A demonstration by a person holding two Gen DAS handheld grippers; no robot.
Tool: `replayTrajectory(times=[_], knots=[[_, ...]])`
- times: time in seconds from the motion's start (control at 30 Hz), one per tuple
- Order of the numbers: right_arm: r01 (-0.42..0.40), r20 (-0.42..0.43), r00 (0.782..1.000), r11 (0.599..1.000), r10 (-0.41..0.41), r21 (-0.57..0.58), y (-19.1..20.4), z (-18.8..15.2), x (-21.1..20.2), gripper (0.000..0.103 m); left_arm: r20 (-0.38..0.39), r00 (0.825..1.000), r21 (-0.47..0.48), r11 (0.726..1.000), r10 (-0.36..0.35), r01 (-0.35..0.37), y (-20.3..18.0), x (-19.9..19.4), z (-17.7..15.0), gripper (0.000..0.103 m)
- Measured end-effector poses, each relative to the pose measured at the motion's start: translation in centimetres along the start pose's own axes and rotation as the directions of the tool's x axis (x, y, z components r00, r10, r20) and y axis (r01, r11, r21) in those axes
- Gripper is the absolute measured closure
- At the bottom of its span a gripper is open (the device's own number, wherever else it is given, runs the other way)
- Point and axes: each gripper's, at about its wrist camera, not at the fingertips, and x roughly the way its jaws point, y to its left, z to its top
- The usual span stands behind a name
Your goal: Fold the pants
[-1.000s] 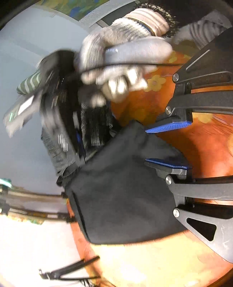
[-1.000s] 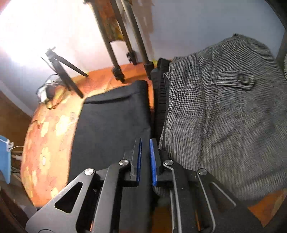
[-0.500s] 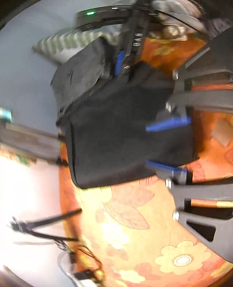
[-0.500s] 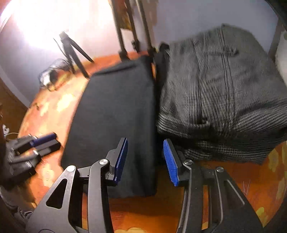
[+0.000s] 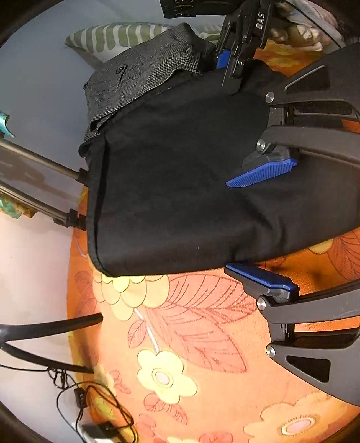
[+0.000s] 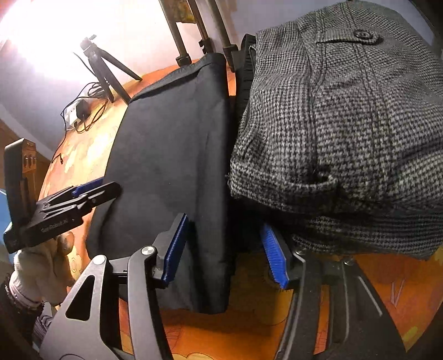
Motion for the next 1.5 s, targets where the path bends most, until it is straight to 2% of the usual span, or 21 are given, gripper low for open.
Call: replayTrajectory(times=[0.1,0.17,0.23,0.37,0.5,0.67,0.83,1.1,1.23,1.27,1.3,1.37,1.4,1.43,1.5], knots=[[-0.027,-0.007,1.0,1.0,0.027,0.003,0.1,0.1,0.1,0.042,0.018,1.0,0.0,1.0,-0.001,0.001,-0.2,0.1,-0.1,0.049],[-0.025,-0.011,1.0,0.999,0.025,0.027,-0.2,0.1,0.4,0.042,0.025,1.0,-0.014,1.0,-0.002,0.002,-0.2,-0.1,0.0,0.064],[-0.014,-0.008,1.0,0.999,0.014,0.031,0.1,0.1,0.5,0.04,0.028,1.0,-0.02,1.0,0.002,-0.001,-0.2,-0.3,0.1,0.072],[0.019,-0.002,1.0,1.0,-0.019,0.012,1.1,0.3,0.7,0.04,0.034,0.999,-0.015,0.999,0.031,-0.031,-0.4,-0.6,0.2,0.082],[0.044,0.003,0.999,0.999,-0.044,0.004,1.5,0.2,0.5,0.048,0.041,0.998,0.006,0.999,0.051,-0.051,-0.7,-0.8,0.2,0.083],[-0.038,-0.006,0.999,0.995,0.039,0.089,-0.2,-0.4,-0.5,0.049,0.037,0.998,0.025,0.999,0.047,-0.048,-0.4,-1.0,0.2,0.083],[-0.121,-0.022,0.992,0.976,0.127,0.182,-1.7,-1.9,-1.7,0.048,0.032,0.999,0.032,0.999,0.032,-0.033,-0.1,-1.1,0.2,0.083],[-0.148,-0.037,0.986,0.96,0.161,0.237,-2.9,-2.8,0.2,0.047,0.028,0.999,0.021,1.0,0.02,-0.02,0.2,-0.9,0.2,0.084],[-0.145,0.011,0.989,0.969,0.146,0.202,-2.0,-2.2,0.9,0.039,0.028,0.999,0.015,1.0,0.021,-0.021,0.1,-0.9,0.2,0.084],[-0.135,0.023,0.991,0.972,0.133,0.19,-1.6,-2.2,1.1,0.041,0.028,0.999,0.013,1.0,0.02,-0.021,0.1,-0.9,0.2,0.085],[-0.137,0.025,0.991,0.974,0.135,0.181,-1.3,-2.2,1.1,0.056,0.029,0.999,0.012,1.0,0.019,-0.02,0.2,-0.9,0.2,0.085],[-0.156,0.016,0.988,0.967,0.156,0.201,-0.8,-2.3,1.4,0.07,0.031,0.999,0.015,1.0,0.018,-0.019,0.2,-1.0,0.3,0.087],[-0.179,0.015,0.984,0.963,0.18,0.203,-0.6,-2.3,1.4,0.092,0.033,0.999,0.019,1.0,0.024,-0.024,0.2,-1.1,0.3,0.087],[-0.211,0.01,0.977,0.955,0.214,0.21,-0.3,-2.4,1.4,0.092,0.04,0.999,0.024,0.999,0.033,-0.034,0.2,-1.3,0.4,0.088],[-0.226,0.019,0.974,0.95,0.228,0.215,0.7,-2.6,0.7,0.094,0.05,0.997,0.035,0.998,0.051,-0.053,0.5,-1.6,0.8,0.089]])
